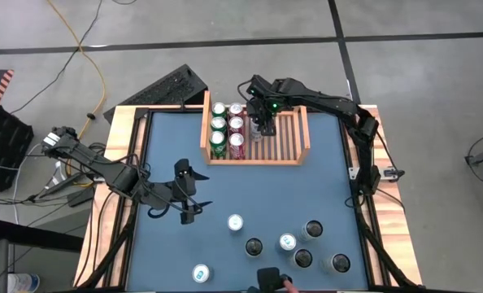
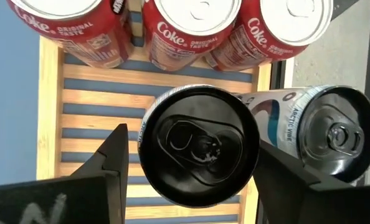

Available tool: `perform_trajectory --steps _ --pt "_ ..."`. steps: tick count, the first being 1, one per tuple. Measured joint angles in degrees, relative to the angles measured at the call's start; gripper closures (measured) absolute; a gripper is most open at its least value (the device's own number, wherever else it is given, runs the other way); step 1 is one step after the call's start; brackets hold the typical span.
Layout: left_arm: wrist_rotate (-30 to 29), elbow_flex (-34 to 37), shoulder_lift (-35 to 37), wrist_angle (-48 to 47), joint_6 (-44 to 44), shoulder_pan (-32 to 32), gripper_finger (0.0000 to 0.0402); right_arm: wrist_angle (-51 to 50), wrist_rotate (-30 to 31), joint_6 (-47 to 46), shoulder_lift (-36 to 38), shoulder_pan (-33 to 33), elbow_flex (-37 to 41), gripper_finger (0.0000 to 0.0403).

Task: Place canned beverage on shelf
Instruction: Put the middle white-blue can aligned with the white-blue soda on the shelf, then put the bottom right white and blue can aligned with the white and blue soda on the shelf

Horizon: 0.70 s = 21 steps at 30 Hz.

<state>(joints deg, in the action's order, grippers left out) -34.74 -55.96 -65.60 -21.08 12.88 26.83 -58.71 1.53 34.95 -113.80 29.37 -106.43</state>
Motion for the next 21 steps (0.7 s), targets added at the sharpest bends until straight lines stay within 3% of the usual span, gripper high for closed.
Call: perform_trajectory --steps 14,21 --pt "0.02 0.0 0.0 -0.02 0.0 0.0 0.006 -2.06 4.79 -1.09 0.12 0.6 -0.07 0.0168" --pt "0.04 0.0 0.0 -0.02 0.0 0.0 0.006 -2.59 3.71 -2.2 1.8 1.52 -0.11 0.0168"
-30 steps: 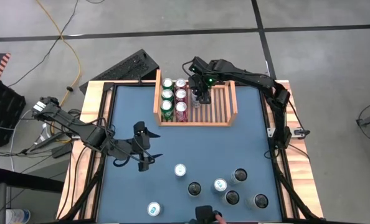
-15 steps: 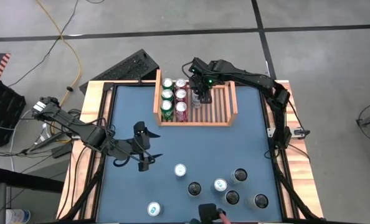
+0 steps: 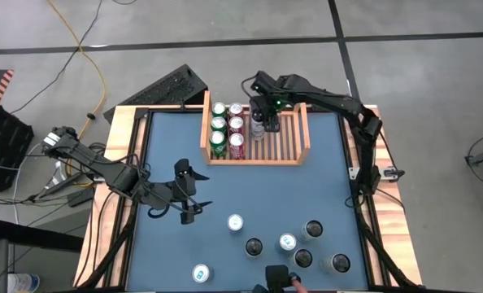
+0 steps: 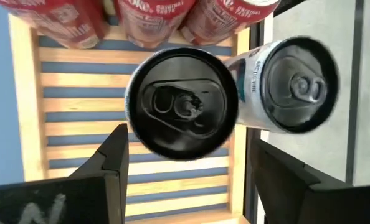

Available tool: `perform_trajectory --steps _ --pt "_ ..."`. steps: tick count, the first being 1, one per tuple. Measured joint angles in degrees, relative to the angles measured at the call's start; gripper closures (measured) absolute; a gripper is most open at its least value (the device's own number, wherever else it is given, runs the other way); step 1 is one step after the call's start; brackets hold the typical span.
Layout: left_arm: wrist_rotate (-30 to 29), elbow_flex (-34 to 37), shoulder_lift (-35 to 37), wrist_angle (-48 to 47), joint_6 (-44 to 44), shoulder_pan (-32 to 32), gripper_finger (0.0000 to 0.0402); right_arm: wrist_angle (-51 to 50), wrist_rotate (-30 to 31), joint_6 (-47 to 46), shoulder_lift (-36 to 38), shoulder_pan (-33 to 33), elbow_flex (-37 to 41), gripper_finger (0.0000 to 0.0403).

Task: Place canned beverage on shelf
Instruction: Put the bottom right white and blue can aligned with the white and blue soda on the shelf

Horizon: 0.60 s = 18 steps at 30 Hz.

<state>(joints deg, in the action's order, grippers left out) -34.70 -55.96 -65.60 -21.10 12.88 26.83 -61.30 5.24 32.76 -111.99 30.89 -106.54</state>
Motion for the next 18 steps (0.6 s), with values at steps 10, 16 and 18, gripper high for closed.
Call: perform_trajectory --steps 10,16,18 --pt "0.53 0.0 0.0 -0.02 0.22 0.02 0.006 -8.13 -1.1 -6.18 1.13 2.16 0.19 0.0181" --pt "1.4 0.0 0.0 0.0 0.22 0.02 0.006 -3.97 -4.58 -7.27 0.95 2.66 4.66 0.0253" --pt "1.4 0.0 0.0 0.0 0.22 0.02 0.006 -1.8 -5.61 -7.33 1.15 2.53 5.85 0.0275"
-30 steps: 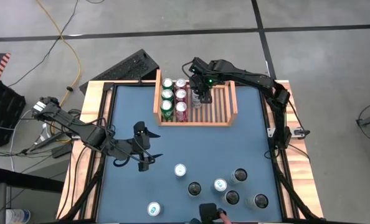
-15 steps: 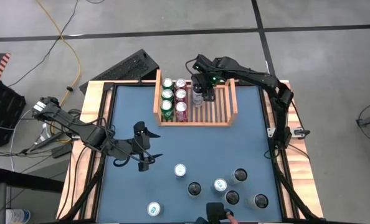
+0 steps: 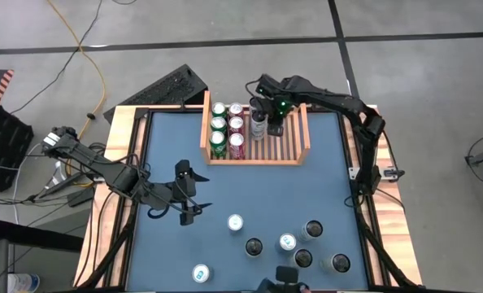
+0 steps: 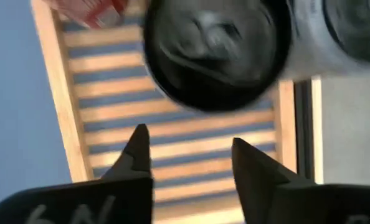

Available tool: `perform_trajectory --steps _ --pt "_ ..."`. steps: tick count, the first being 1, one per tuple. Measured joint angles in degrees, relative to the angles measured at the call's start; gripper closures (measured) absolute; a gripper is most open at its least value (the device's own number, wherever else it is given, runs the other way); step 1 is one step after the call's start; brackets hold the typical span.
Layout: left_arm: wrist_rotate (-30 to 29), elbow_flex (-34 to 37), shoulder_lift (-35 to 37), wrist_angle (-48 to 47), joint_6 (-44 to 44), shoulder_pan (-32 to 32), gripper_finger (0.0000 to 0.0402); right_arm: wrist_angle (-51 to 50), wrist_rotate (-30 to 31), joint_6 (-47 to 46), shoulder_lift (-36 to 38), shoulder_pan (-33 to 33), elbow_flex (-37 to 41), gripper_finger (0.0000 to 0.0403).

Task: Place canned beverage on shelf
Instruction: Put the bottom right white and blue can aligned with the white and blue soda on the shelf

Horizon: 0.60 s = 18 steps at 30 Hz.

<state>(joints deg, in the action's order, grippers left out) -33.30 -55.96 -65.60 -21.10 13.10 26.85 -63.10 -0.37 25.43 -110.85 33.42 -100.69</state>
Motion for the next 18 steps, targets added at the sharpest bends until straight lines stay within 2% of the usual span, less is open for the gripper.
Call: perform_trajectory --steps 5,11,18 --pt "0.0 0.0 0.0 0.02 0.0 0.0 0.006 2.74 -0.19 0.58 -0.13 -1.43 1.76 0.0302" --pt "-0.02 0.0 0.0 0.02 0.0 0.0 0.006 6.85 -0.34 1.38 -0.09 -2.64 1.67 0.0305" --pt "0.54 0.0 0.0 0.02 0.1 0.0 0.006 6.68 0.21 1.4 -0.09 -2.55 1.65 0.0305"
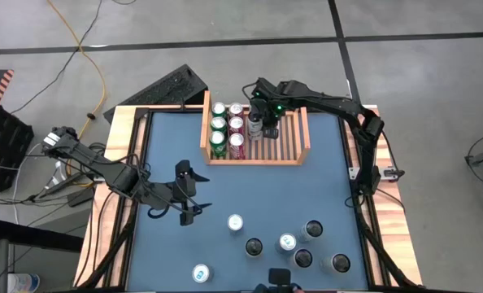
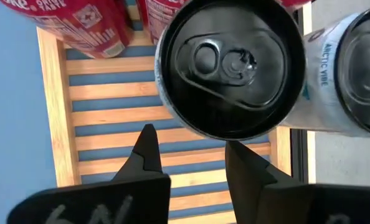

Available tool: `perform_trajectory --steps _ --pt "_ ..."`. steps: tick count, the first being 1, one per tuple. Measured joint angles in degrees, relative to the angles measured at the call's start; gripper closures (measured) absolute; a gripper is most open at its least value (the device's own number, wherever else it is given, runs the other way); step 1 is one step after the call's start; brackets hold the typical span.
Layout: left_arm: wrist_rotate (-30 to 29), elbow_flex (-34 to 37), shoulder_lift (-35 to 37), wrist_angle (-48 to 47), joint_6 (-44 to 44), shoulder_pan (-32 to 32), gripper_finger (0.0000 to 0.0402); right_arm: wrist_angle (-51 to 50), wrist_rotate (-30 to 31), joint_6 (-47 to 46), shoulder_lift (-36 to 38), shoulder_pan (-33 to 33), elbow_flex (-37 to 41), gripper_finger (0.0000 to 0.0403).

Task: Place canned beverage on shelf
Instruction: Put the bottom right white and blue can aligned with the white and blue soda on the shelf

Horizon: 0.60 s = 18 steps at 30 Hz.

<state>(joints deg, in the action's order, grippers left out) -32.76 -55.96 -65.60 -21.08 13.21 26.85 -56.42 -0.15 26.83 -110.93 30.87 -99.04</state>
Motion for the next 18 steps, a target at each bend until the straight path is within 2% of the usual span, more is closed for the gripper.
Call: perform_trajectory --steps 9,13,18 --pt "0.95 0.0 0.0 0.08 0.53 0.01 0.006 -11.79 0.68 -1.79 2.44 0.04 -3.89 0.0305" --pt "0.94 0.0 0.0 0.87 0.59 0.02 0.006 -6.12 6.79 -1.18 3.52 1.96 -3.93 0.0306" --pt "0.92 0.0 -0.13 1.11 1.56 0.15 0.006 1.86 6.66 -2.57 2.34 5.75 -3.93 0.0306"
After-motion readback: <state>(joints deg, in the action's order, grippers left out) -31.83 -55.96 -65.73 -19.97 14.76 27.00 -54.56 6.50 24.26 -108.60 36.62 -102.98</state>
